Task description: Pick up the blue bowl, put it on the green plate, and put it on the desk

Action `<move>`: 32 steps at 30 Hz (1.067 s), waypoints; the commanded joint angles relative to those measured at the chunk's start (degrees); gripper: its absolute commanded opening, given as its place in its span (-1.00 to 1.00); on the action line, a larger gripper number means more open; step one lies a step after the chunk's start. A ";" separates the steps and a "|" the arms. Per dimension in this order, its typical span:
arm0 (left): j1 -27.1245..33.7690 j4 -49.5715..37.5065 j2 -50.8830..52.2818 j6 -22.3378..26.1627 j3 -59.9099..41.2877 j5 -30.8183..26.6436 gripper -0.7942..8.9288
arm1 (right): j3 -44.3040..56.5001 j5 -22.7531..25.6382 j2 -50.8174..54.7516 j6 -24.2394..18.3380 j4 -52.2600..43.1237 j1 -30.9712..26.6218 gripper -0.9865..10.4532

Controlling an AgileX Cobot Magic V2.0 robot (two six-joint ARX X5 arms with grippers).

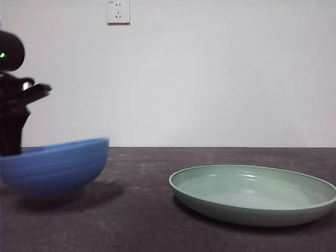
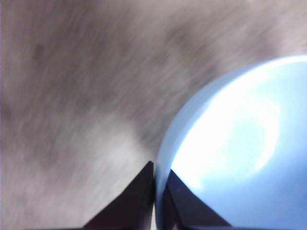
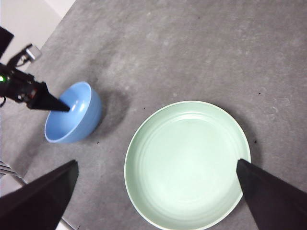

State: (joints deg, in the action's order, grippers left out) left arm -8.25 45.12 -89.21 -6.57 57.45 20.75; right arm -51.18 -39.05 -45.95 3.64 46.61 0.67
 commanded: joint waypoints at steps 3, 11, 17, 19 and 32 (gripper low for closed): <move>-3.50 0.11 -0.94 -3.93 7.74 -0.02 -0.80 | -0.79 -0.15 -0.37 -0.48 -0.24 0.07 0.20; -15.17 0.00 -2.78 -6.60 18.88 -5.14 -0.80 | -0.79 -0.15 -0.37 -0.48 -0.26 0.07 0.20; -24.94 2.12 -9.99 -6.84 28.89 -7.48 -0.80 | -0.79 -0.15 -0.37 -0.48 -0.26 0.07 0.20; -27.56 2.91 -13.35 -6.78 32.35 -7.48 -0.80 | -0.79 -0.15 -0.37 -0.48 -0.26 0.07 0.20; -36.22 15.82 -36.44 -4.09 56.04 -7.69 -0.80 | -0.79 -0.13 -0.37 -0.70 -0.57 0.07 0.20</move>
State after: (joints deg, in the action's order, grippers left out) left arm -43.90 60.77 -124.36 -11.77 111.46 13.34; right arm -51.18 -39.05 -45.95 3.51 46.50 0.67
